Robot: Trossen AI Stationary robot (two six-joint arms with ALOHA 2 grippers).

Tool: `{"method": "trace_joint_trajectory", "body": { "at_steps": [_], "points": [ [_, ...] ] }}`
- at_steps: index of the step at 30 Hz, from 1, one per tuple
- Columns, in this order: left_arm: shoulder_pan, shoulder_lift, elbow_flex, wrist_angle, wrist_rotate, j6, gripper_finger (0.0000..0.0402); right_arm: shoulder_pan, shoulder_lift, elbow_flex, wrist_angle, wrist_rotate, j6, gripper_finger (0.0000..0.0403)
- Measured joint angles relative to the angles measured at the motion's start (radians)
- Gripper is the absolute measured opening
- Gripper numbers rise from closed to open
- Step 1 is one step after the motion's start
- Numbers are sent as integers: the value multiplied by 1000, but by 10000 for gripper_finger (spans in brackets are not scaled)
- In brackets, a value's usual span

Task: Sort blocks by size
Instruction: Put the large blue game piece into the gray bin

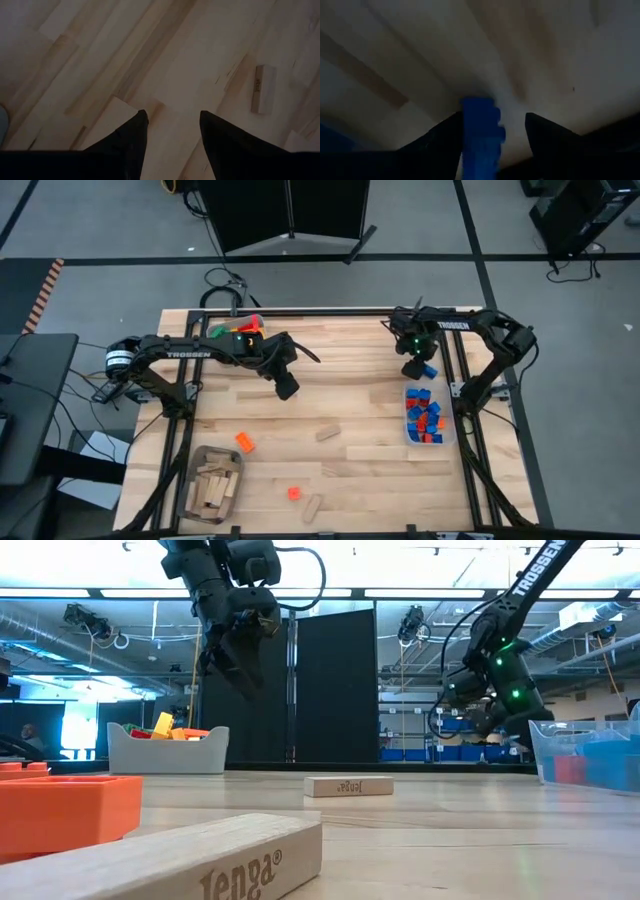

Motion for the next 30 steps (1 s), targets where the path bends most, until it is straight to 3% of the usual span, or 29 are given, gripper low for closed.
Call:
{"method": "trace_joint_trajectory", "body": {
  "at_steps": [5,11,18,25,30],
  "points": [
    [0,0,0,2,0,-2,188,0,0,-13,52,-15,0,203],
    [0,0,0,2,0,-6,188,-1,-2,-24,71,-67,27,105],
    [0,0,0,3,0,-5,188,3,1,99,69,-80,77,106],
    [0,0,0,54,-6,-4,188,49,1,375,16,-77,99,106],
    [0,0,0,175,-111,-1,188,107,-20,537,0,-74,110,106]
  ]
}}
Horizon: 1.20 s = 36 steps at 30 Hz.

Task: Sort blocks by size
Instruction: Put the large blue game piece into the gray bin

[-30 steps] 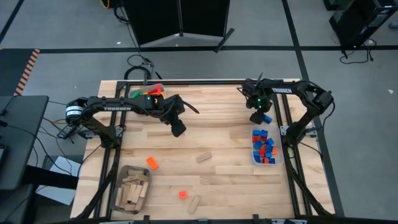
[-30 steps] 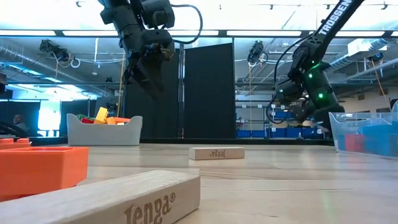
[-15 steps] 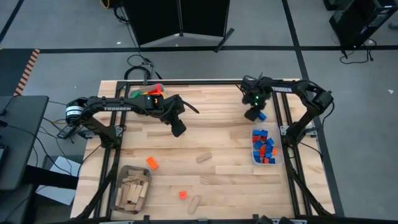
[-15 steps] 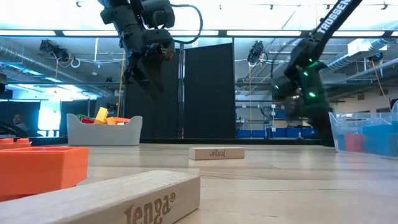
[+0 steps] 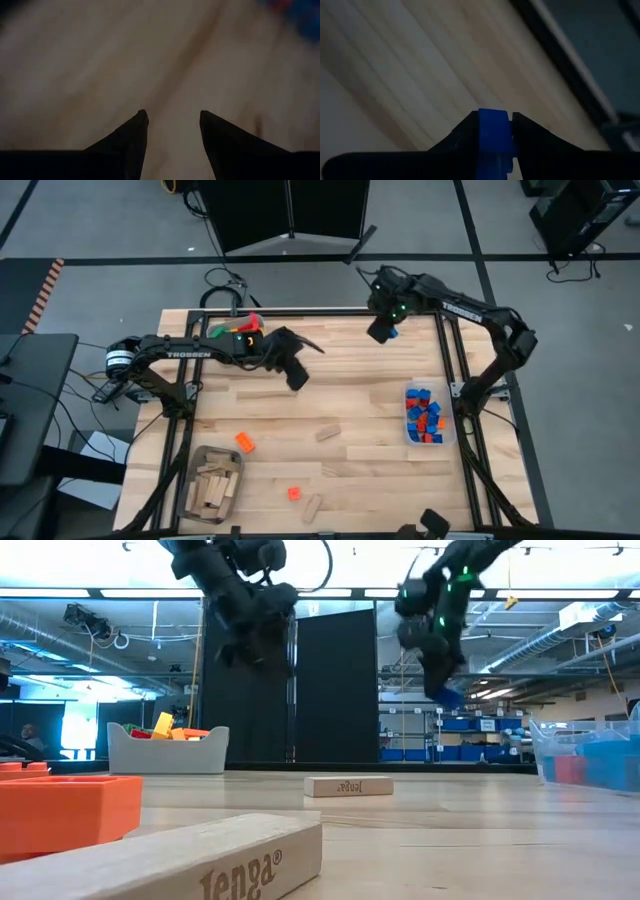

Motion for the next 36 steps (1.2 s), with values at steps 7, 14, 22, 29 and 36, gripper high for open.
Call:
{"method": "trace_joint_trajectory", "body": {
  "at_steps": [7,14,22,29,36],
  "points": [
    [1,0,0,318,-128,0,188,51,-186,-21,177,-123,68,106],
    [-5,0,0,670,24,143,188,131,-464,-226,544,-188,216,106],
    [-4,0,0,839,126,159,188,312,-584,-405,947,-210,235,106],
    [-39,0,0,889,144,211,188,420,-552,-407,1021,-120,194,106],
    [-48,0,0,896,132,210,188,451,-517,-407,1070,-108,154,106]
  ]
}}
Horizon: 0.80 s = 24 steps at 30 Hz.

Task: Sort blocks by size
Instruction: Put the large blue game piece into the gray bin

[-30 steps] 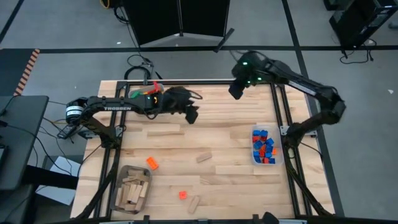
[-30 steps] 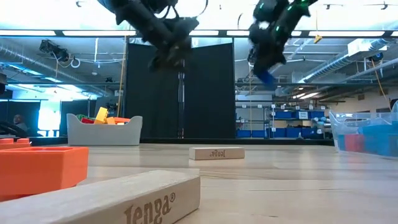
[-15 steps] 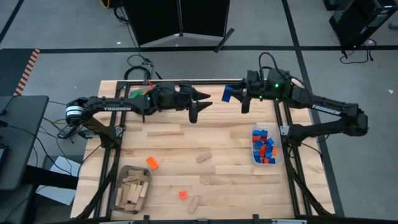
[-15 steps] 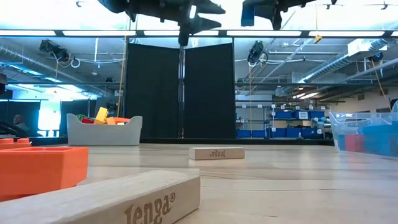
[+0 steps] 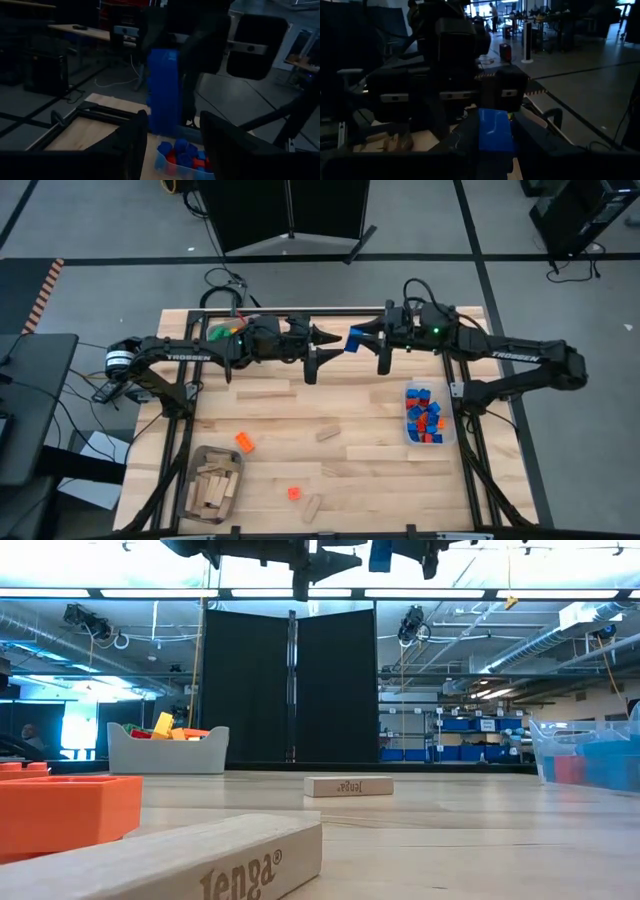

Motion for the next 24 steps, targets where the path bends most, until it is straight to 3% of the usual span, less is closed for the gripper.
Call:
{"method": "trace_joint_trajectory", "body": {
  "at_steps": [18,21,24],
  "points": [
    [1,18,-1,0,11,-8,186,69,129,0,181,1,-56,106],
    [0,18,0,-4,18,-9,162,69,127,0,183,4,-56,106],
    [0,18,0,-2,30,-3,106,66,127,0,185,3,-52,106]
  ]
}}
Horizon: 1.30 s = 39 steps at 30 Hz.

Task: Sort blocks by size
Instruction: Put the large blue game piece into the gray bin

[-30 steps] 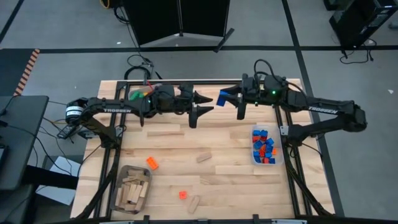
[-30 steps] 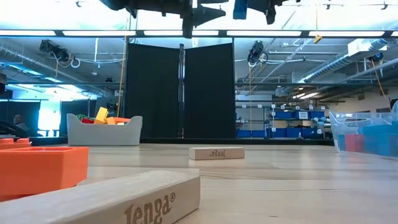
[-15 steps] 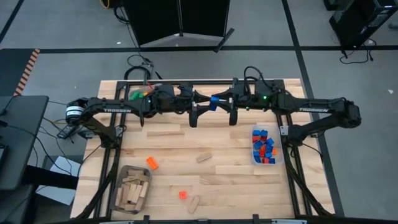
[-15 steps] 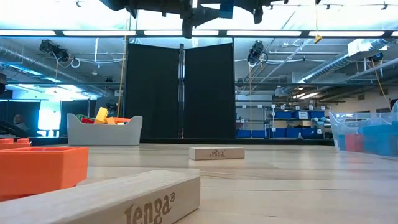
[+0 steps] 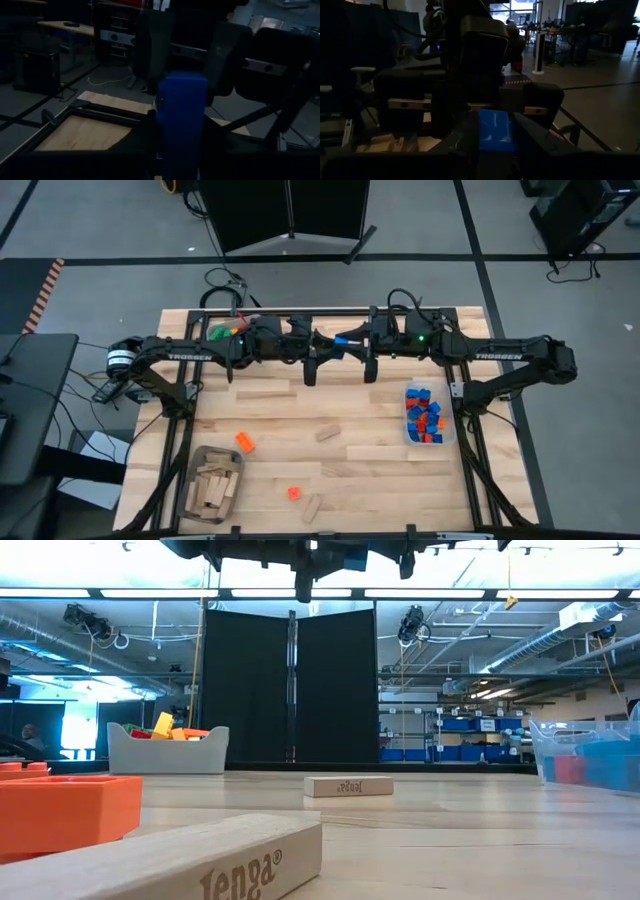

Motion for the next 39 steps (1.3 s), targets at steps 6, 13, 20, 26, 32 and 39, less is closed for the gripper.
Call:
{"method": "trace_joint_trajectory", "body": {
  "at_steps": [6,13,20,26,32,39],
  "points": [
    [7,0,0,1,10,24,91,0,0,0,0,-2,14,109],
    [58,-13,-1,-48,-11,2,91,-21,-9,2,4,11,47,267],
    [217,-131,-1,-388,-69,-58,91,-73,-93,3,-210,61,187,352],
    [427,-231,-1,-817,-90,-110,91,-96,-135,3,-416,85,312,346],
    [544,-171,-1,-1121,-84,-29,91,-85,-124,2,-421,87,372,324],
    [545,-71,-1,-1234,-75,156,91,-61,-114,2,-415,87,437,303]
  ]
}}
